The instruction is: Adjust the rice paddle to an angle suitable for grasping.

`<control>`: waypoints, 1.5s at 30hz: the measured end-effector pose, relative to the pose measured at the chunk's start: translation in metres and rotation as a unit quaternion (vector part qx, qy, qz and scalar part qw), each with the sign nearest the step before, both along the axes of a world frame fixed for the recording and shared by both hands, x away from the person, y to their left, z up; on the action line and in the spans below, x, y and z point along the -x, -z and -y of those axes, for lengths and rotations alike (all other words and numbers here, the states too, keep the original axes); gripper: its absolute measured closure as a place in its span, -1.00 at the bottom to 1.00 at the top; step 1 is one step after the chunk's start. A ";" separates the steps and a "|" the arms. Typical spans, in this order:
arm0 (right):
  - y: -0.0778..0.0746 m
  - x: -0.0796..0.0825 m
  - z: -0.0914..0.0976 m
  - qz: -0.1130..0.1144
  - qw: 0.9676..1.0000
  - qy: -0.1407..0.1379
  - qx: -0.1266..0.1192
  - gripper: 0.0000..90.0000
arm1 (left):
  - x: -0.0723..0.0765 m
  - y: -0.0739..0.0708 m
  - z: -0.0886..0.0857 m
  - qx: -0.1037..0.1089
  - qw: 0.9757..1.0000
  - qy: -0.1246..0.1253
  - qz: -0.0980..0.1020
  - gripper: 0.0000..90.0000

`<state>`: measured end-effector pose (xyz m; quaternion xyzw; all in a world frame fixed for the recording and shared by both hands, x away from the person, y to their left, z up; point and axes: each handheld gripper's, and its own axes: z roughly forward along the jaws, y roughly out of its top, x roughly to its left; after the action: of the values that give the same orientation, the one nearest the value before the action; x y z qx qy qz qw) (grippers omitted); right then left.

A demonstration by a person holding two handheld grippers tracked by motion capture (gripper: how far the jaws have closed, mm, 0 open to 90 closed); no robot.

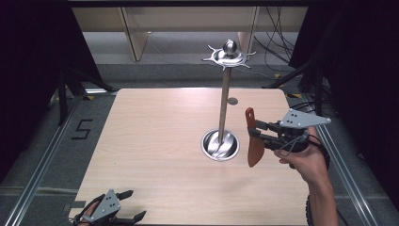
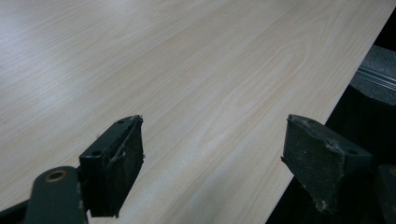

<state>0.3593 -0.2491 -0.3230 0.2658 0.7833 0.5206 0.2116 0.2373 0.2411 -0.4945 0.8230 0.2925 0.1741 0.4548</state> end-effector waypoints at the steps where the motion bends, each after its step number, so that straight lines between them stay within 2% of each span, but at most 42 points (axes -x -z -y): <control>1: -0.003 -0.001 0.000 0.011 1.000 0.000 0.005 0.49 | -0.001 -0.002 -0.003 -0.025 1.000 0.008 0.003 -0.56; 2: -0.006 -0.002 0.000 0.013 1.000 -0.001 0.007 0.49 | -0.002 -0.002 -0.003 -0.025 1.000 0.007 0.005 -0.56; 3: -0.008 -0.001 -0.001 0.008 1.000 -0.003 0.002 0.49 | 0.000 0.000 0.000 0.001 1.000 -0.001 0.000 -0.56; 4: -0.012 -0.001 0.000 0.016 1.000 -0.002 0.005 0.49 | 0.000 0.000 0.000 0.002 1.000 -0.002 -0.002 -0.56; 5: -0.014 0.000 -0.001 0.013 1.000 0.000 -0.003 0.49 | 0.000 0.000 0.000 0.000 1.000 -0.001 -0.001 -0.56; 6: -0.017 0.000 -0.002 0.017 1.000 -0.003 -0.003 0.49 | -0.001 -0.001 -0.003 -0.023 1.000 0.006 0.006 -0.56; 7: -0.020 0.000 -0.001 0.022 1.000 -0.001 -0.001 0.49 | -0.002 -0.002 -0.003 -0.027 1.000 0.008 0.005 -0.56; 8: -0.023 0.000 -0.001 0.019 1.000 -0.001 -0.005 0.49 | -0.001 -0.002 -0.002 -0.019 1.000 0.005 0.000 -0.56; 10: -0.028 -0.002 0.000 0.029 1.000 -0.001 -0.007 0.49 | -0.001 -0.001 -0.002 -0.017 1.000 0.005 0.000 -0.56; 11: -0.030 -0.002 -0.001 0.024 1.000 -0.003 -0.008 0.49 | -0.001 -0.002 -0.003 -0.024 1.000 0.008 0.004 -0.56; 12: -0.032 -0.002 0.000 0.028 1.000 0.003 -0.007 0.49 | -0.001 -0.001 -0.002 -0.020 1.000 0.007 0.005 -0.56; 13: -0.035 -0.003 0.000 0.030 1.000 0.002 -0.008 0.49 | 0.000 0.000 0.000 0.000 1.000 0.000 -0.001 -0.56; 14: -0.037 -0.004 0.001 0.032 0.999 0.003 -0.010 0.49 | 0.000 0.000 0.000 0.000 1.000 -0.001 -0.001 -0.56; 15: -0.038 -0.003 0.000 0.030 0.999 0.005 -0.018 0.49 | 0.000 0.000 0.000 0.000 1.000 0.000 0.000 -0.56; 16: -0.040 -0.005 0.000 0.036 0.999 0.003 -0.017 0.49 | -0.001 -0.001 -0.002 -0.015 1.000 0.005 0.002 -0.56; 18: -0.044 -0.005 -0.001 0.037 0.999 0.003 -0.016 0.49 | 0.000 -0.001 -0.001 -0.010 1.000 0.005 -0.002 -0.56; 19: -0.045 -0.005 -0.001 0.031 0.999 0.002 -0.019 0.49 | -0.001 -0.002 -0.003 -0.029 1.000 0.007 -0.003 -0.56; 20: -0.048 -0.006 0.000 0.037 0.999 0.006 -0.016 0.49 | 0.001 -0.001 -0.002 -0.019 1.000 -0.003 -0.016 -0.56; 21: -0.049 -0.007 -0.001 0.038 0.999 0.007 -0.020 0.49 | 0.002 0.000 0.000 -0.006 1.000 -0.006 -0.012 -0.56; 22: -0.051 -0.007 -0.001 0.035 0.999 0.003 -0.020 0.49 | 0.000 -0.001 -0.001 -0.009 1.000 0.003 -0.001 -0.56; 23: -0.053 -0.007 -0.001 0.037 0.999 0.007 -0.020 0.49 | -0.001 -0.002 -0.003 -0.027 1.000 0.008 0.004 -0.56; 26: -0.059 -0.008 0.000 0.044 0.999 0.008 -0.027 0.49 | -0.001 -0.001 -0.002 -0.019 1.000 0.006 -0.001 -0.56; 27: -0.060 -0.008 -0.001 0.039 0.999 0.010 -0.033 0.49 | -0.001 -0.002 -0.003 -0.024 1.000 0.008 0.003 -0.56; 28: -0.062 -0.008 0.000 0.044 0.999 0.009 -0.029 0.49 | -0.001 -0.002 -0.003 -0.022 1.000 0.009 0.005 -0.56; 29: -0.063 -0.009 0.000 0.044 0.999 0.007 -0.029 0.49 | 0.000 0.000 0.000 0.000 1.000 0.001 0.000 -0.56; 30: -0.065 -0.009 0.000 0.045 0.998 0.010 -0.030 0.49 | 0.000 -0.002 -0.002 -0.014 1.000 0.005 -0.004 -0.56; 31: -0.066 -0.009 0.000 0.048 0.998 0.011 -0.031 0.49 | 0.000 -0.002 -0.002 -0.014 1.000 0.005 -0.002 -0.56; 32: -0.066 -0.010 0.001 0.052 0.998 0.010 -0.032 0.49 | 0.000 0.000 0.000 -0.001 1.000 -0.001 0.000 -0.56; 33: -0.067 -0.010 0.000 0.049 0.998 0.011 -0.035 0.49 | 0.000 0.000 0.000 0.000 1.000 0.000 -0.001 -0.56; 34: -0.068 -0.010 0.000 0.046 0.998 0.012 -0.034 0.49 | -0.001 -0.002 -0.003 -0.021 1.000 0.007 0.000 -0.56; 35: -0.069 -0.010 0.000 0.042 0.998 0.010 -0.039 0.49 | -0.001 -0.002 -0.003 -0.022 1.000 0.007 0.000 -0.56; 36: -0.070 -0.011 0.000 0.042 0.998 0.011 -0.039 0.49 | -0.001 -0.002 -0.003 -0.023 1.000 0.008 0.004 -0.56; 37: -0.070 -0.011 0.000 0.042 0.998 0.013 -0.043 0.49 | 0.000 -0.001 -0.001 -0.010 1.000 0.005 0.001 -0.56; 38: -0.071 -0.013 0.001 0.051 0.998 0.011 -0.043 0.49 | -0.001 -0.001 -0.002 -0.016 1.000 0.006 0.001 -0.56; 39: -0.072 -0.013 0.001 0.050 0.998 0.011 -0.041 0.49 | 0.001 0.000 0.000 -0.001 1.000 -0.003 -0.007 -0.56; 40: -0.073 -0.013 0.001 0.052 0.998 0.011 -0.040 0.49 | 0.000 0.000 0.000 -0.001 1.000 0.001 -0.001 -0.56; 41: -0.074 -0.013 0.000 0.051 0.998 0.012 -0.042 0.49 | 0.001 -0.001 0.000 -0.002 1.000 -0.001 -0.002 -0.56; 42: -0.075 -0.014 0.000 0.044 0.998 0.010 -0.050 0.49 | 0.000 -0.002 -0.002 -0.011 1.000 0.004 -0.003 -0.56; 44: -0.076 -0.015 0.001 0.050 0.998 0.013 -0.046 0.49 | 0.001 -0.002 -0.002 -0.009 1.000 0.000 -0.014 -0.56; 45: -0.077 -0.016 0.000 0.047 0.997 0.014 -0.051 0.49 | 0.000 -0.002 -0.003 -0.017 1.000 0.009 -0.007 -0.56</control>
<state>0.3750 -0.2493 -0.2464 0.2619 0.7413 0.5687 0.2416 0.2376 0.2437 -0.4921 0.8345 0.2849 0.1693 0.4401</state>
